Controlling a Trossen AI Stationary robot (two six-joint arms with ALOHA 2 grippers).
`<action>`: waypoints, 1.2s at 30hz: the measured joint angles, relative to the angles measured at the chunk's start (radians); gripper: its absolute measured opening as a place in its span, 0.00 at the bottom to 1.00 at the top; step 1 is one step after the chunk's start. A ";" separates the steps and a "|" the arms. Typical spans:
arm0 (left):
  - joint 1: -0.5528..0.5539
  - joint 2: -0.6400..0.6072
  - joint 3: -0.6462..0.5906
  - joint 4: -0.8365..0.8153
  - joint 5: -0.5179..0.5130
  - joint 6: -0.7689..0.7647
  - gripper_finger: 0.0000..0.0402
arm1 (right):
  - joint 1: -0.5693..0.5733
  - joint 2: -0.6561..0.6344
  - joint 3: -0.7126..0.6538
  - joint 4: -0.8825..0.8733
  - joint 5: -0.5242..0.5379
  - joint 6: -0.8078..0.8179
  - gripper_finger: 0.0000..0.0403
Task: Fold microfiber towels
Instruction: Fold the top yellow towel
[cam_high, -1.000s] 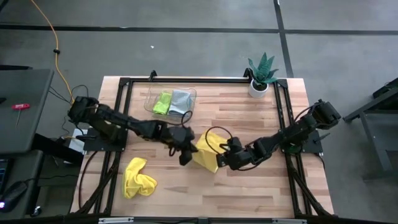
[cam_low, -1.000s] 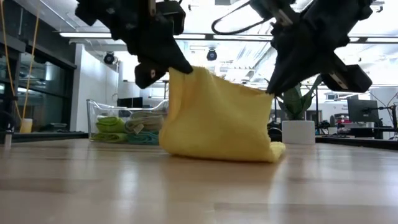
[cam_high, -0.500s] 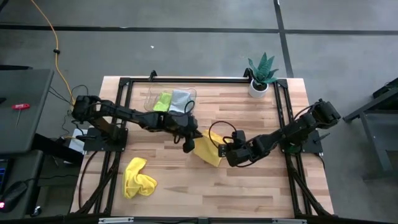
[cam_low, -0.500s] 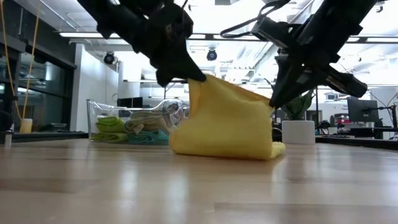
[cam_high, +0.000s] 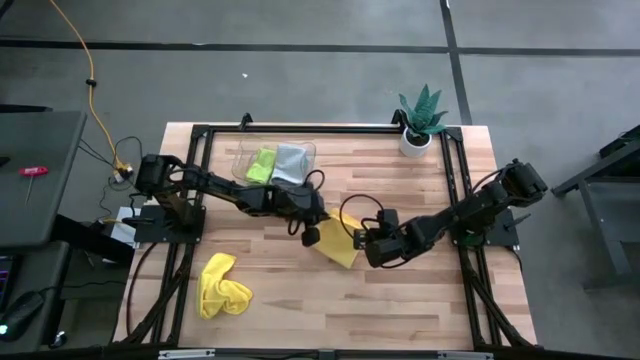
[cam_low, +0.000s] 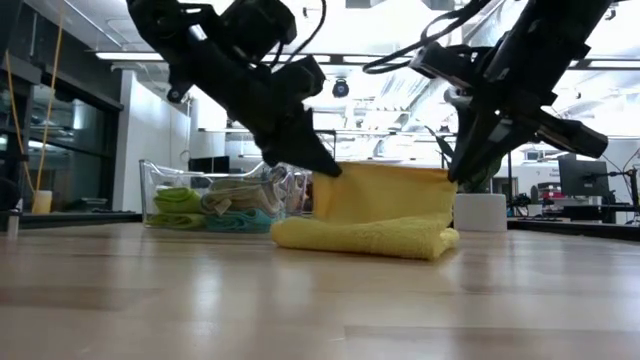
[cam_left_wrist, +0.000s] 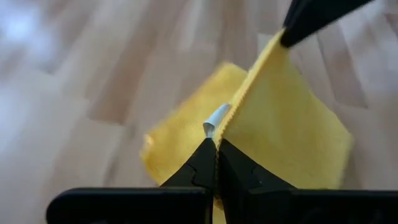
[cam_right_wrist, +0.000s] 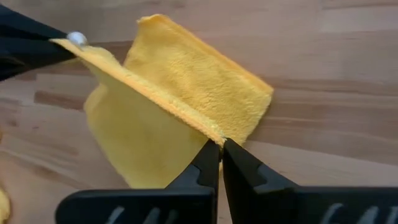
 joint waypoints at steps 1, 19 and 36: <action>0.000 0.000 0.001 0.007 -0.022 0.019 0.00 | -0.001 0.000 0.000 -0.007 0.002 0.010 0.00; -0.003 0.047 0.000 0.064 -0.115 0.080 0.12 | -0.009 0.000 0.000 -0.075 0.021 0.067 0.10; 0.065 -0.213 0.000 -0.129 0.073 0.151 0.46 | -0.034 -0.070 0.000 -0.031 -0.012 -0.457 0.48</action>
